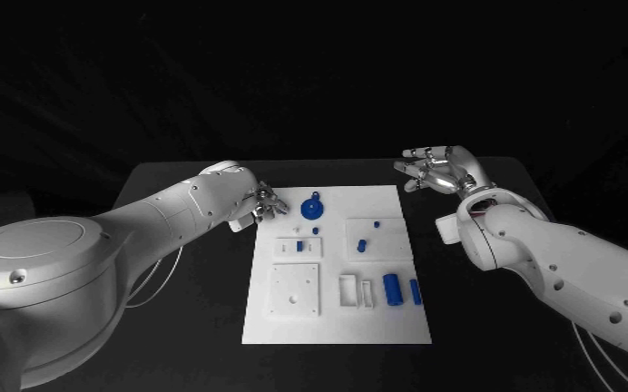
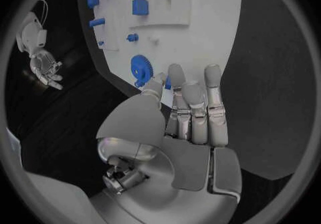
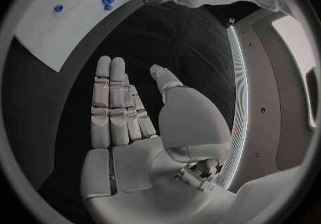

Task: Assemble the parts on the task board

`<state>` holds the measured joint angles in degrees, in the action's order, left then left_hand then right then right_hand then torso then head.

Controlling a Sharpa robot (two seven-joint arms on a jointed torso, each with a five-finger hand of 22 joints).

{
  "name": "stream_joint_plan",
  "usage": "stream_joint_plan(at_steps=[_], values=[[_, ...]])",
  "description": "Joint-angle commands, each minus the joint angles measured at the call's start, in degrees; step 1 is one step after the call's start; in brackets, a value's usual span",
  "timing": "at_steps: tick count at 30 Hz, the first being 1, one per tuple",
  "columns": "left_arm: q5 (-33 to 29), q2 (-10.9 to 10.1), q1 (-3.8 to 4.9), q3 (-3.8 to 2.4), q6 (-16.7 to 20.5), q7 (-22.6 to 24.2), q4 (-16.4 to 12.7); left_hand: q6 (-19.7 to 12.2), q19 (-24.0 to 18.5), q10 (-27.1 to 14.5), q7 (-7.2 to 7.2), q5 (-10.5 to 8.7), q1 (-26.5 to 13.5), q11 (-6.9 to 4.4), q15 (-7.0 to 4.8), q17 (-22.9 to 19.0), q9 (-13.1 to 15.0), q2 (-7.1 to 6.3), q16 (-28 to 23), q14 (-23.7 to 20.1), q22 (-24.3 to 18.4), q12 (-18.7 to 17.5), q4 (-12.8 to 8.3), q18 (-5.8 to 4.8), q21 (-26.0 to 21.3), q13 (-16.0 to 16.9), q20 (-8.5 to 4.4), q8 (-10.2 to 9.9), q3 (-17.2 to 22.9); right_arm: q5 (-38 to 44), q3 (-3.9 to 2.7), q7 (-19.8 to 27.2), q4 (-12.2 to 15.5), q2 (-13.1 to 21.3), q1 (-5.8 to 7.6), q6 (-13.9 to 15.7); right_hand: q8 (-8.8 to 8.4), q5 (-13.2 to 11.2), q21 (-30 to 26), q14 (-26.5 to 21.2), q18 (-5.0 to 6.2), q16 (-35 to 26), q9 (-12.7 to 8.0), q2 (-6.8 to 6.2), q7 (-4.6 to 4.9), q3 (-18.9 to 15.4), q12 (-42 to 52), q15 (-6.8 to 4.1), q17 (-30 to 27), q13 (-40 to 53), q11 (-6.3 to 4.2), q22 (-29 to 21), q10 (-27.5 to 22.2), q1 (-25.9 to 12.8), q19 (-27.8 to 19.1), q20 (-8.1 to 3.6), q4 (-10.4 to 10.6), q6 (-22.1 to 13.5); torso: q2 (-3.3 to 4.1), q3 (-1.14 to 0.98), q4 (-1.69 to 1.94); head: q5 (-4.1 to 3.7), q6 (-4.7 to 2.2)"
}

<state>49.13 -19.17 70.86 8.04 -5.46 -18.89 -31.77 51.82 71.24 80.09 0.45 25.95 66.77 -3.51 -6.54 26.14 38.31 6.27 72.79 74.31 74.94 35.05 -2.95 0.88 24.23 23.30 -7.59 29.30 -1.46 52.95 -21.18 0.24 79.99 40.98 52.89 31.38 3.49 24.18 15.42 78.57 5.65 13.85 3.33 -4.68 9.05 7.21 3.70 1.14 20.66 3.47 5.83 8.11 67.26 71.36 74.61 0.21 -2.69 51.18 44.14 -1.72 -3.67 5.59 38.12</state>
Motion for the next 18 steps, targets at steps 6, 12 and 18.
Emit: stream_joint_plan(at_steps=[6,12,18], values=[[-5.7,-0.5,0.03,-0.07,1.5,-0.7,-1.3,-0.4,-0.4,0.9,-0.56,5.88,-0.7,-0.12,-0.51,0.2,5.2,1.24,0.3,0.1,1.1,0.0,-3.1,-0.63,0.4,-0.4,-0.51,3.5,5.6,0.3,-0.02,0.3,0.0,0.0,-0.02,-0.4,-0.2,0.1,0.3,-0.1,0.61,-0.2,0.0,0.36,0.01,0.0,-0.2,0.31,-0.1,-0.1,-0.03,-0.1,-0.3,-0.2,-0.1,0.31,0.1,-0.1,-0.04,-0.01,0.08,0.12,-0.08],[-7.1,-1.1,0.04,-0.08,2.2,-1.0,-2.6,-0.2,-0.5,1.2,-0.54,7.27,-2.9,-0.14,-0.56,0.3,7.5,1.32,0.3,0.3,1.1,-0.1,-5.8,-0.51,0.9,-0.3,-0.56,3.7,9.2,0.1,-0.02,0.2,0.0,0.1,-0.02,-0.5,-0.2,0.1,0.3,-0.1,0.61,-0.2,0.0,0.36,0.01,0.0,-0.2,0.31,-0.1,-0.1,-0.03,-0.1,-0.3,-0.2,-0.1,0.31,0.1,-0.1,-0.1,0.03,0.13,0.27,-0.08],[-8.3,-3.2,0.33,-0.08,5.7,-2.2,-6.3,0.7,-0.4,1.9,-0.71,9.58,-4.2,-0.25,-0.72,0.6,8.6,1.07,0.4,0.7,1.1,-0.3,-7.1,-0.45,1.4,-0.4,-0.71,3.5,10.2,0.1,-0.02,0.1,0.0,0.3,-0.02,-0.6,-0.2,0.1,0.3,-0.1,0.61,-0.2,0.0,0.36,0.01,0.0,-0.2,0.31,-0.1,-0.1,-0.03,-0.1,-0.3,-0.2,-0.1,0.31,0.1,-0.1,-0.28,-0.1,0.19,0.44,0.04]])
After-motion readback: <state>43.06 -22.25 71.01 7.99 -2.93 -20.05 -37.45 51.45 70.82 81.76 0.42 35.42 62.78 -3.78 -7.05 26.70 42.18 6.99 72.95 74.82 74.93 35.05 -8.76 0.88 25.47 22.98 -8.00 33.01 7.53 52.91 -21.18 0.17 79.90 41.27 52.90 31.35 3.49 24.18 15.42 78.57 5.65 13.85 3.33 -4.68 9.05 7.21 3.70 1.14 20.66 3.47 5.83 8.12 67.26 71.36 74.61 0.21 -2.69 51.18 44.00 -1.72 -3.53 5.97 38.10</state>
